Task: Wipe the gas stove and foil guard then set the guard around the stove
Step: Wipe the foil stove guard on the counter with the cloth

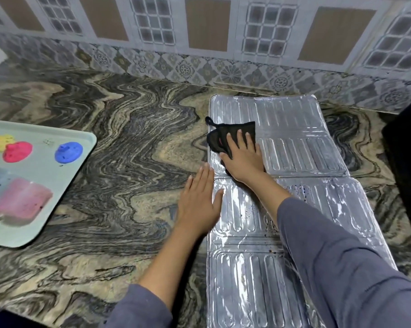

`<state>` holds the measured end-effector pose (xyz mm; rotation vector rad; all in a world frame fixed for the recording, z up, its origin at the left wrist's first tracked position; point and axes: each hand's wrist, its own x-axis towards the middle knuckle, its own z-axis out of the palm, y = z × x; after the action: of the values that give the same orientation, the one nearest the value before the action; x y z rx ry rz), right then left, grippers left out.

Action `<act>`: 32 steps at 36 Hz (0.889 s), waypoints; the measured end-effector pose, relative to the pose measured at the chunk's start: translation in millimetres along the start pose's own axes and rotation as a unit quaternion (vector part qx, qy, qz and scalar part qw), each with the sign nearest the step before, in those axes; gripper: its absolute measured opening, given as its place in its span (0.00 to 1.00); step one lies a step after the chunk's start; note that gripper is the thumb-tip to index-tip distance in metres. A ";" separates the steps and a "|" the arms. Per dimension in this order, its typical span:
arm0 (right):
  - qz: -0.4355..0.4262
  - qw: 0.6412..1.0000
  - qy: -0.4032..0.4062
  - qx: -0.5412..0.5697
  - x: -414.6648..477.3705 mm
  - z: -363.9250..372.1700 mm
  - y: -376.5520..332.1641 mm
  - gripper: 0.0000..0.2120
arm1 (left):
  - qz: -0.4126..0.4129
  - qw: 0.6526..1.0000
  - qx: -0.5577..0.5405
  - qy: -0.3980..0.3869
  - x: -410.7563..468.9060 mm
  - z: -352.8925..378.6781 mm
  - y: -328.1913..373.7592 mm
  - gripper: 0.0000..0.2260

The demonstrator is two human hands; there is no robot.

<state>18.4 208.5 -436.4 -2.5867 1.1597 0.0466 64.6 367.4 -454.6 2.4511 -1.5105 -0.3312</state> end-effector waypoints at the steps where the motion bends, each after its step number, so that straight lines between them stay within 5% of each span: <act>1: -0.006 1.000 -0.002 0.004 0.0 -0.8 -1.1 0.28 | 0.000 1.000 0.000 -0.001 -0.1 -0.2 0.1 0.26; 15: -0.062 0.984 -0.145 0.085 -19.9 -32.3 2.9 0.26 | 0.006 1.000 -0.012 0.008 -0.5 -1.4 -1.3 0.26; 32: -0.033 0.999 -0.026 -0.005 -107.7 -4.0 59.2 0.27 | 0.010 1.000 0.003 0.013 1.4 3.7 -3.6 0.26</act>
<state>-97.9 248.2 -431.6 -2.6138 1.0571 0.1036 67.1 367.5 -459.3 2.4329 -1.5271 -0.2900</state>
